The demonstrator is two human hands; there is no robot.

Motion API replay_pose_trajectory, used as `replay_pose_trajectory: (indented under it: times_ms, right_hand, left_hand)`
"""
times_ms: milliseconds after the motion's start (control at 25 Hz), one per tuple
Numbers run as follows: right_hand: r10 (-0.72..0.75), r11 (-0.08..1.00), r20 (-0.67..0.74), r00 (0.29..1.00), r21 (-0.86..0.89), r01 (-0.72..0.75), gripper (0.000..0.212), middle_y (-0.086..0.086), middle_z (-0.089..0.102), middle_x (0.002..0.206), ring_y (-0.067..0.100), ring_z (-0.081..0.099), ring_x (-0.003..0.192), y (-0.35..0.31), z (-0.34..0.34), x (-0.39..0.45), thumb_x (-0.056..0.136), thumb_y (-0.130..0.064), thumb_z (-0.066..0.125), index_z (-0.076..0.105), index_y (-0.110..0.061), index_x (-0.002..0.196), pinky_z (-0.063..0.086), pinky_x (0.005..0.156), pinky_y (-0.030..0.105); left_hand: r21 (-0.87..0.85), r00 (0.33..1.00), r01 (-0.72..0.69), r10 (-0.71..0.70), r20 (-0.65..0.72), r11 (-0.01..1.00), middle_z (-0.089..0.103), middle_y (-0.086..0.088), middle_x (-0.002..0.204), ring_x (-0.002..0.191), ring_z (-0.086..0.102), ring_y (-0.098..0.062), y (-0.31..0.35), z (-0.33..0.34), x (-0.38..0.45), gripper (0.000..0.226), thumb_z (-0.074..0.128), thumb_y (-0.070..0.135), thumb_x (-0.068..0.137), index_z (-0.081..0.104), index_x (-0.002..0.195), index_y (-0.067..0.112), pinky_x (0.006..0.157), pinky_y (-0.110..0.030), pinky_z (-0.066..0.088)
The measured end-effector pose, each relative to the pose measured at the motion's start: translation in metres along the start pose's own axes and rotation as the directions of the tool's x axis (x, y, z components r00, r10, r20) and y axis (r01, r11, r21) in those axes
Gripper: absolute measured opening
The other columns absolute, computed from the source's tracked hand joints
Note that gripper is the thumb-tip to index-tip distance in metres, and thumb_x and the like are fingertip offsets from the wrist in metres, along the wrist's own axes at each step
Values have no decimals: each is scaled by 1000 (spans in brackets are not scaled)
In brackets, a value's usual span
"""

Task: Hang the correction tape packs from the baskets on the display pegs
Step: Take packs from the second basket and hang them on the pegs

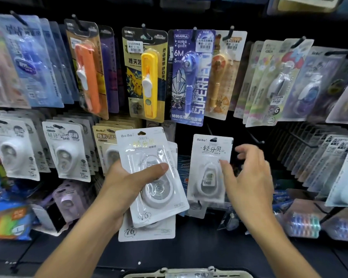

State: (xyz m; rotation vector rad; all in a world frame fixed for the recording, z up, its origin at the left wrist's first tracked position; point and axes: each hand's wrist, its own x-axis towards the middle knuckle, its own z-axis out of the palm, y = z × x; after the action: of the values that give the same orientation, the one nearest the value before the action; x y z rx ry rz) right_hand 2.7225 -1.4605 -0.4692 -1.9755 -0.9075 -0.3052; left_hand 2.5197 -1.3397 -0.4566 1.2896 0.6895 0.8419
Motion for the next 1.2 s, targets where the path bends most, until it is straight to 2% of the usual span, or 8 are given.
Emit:
replay_pose_trajectory:
  times_ms: [200,360,520,640,760,960,1080,1200]
  right_hand:
    - [-112,813,540,834,533,-235,45,-10,74,95,6,70,83,-37,29,-43,74,-64,76,61,-42,110,55,69,22]
    - [28,434,587,809,722,-539,38,9,78,95,25,77,85,-45,33,-36,81,-26,80,68,-16,115,59,65,27]
    - [201,311,394,897,842,-440,47,5,78,95,20,75,78,-29,24,-35,76,-30,77,61,-25,121,57,54,28]
    - [265,506,168,950,814,-285,22,1,76,92,16,73,74,-13,13,-40,89,-26,73,65,-39,105,53,49,25]
    - [235,703,68,970,677,-218,22,-9,74,105,13,71,100,5,8,-57,89,-29,74,68,-41,107,57,76,30]
    - [273,717,-80,959,682,-148,18,-16,74,105,9,69,103,10,4,-69,83,-42,72,72,-41,101,58,86,31]
    - [338,708,4,941,658,-257,15,-19,72,110,24,68,109,13,0,-60,88,-39,73,72,-48,101,55,93,57]
    - [324,722,50,945,632,-281,21,-23,72,109,26,70,106,9,-3,-57,85,-38,77,72,-54,97,55,94,57]
  left_hand:
    - [-99,999,49,-48,12,994,79,-11,103,92,77,-32,-8,11,1,38,86,19,71,76,108,19,76,-45,64]
    - [-121,970,148,-121,209,982,76,-13,117,107,73,-34,-5,-4,1,66,90,27,64,68,125,16,91,-46,59]
    - [-84,959,127,-100,265,988,76,-15,114,102,74,-35,-5,-9,1,66,89,13,60,67,122,13,81,-43,63]
    - [-44,976,101,-91,200,994,78,-13,108,96,76,-35,-3,-7,1,58,89,13,57,73,113,15,81,-46,61]
    - [-27,995,80,-79,67,996,79,-10,103,93,77,-33,-1,-5,3,52,92,11,54,77,103,18,87,-45,58]
    - [-2,998,66,-66,8,998,80,-5,103,98,76,-29,1,-3,-1,47,92,16,58,79,102,24,101,-53,52]
    - [-1,998,64,-64,-1,998,80,-4,103,97,76,-28,0,-4,-3,50,91,20,57,77,105,23,99,-51,53]
    - [7,998,58,-58,5,998,80,-2,102,95,77,-26,-1,-1,-5,60,95,21,51,75,107,24,91,-45,56]
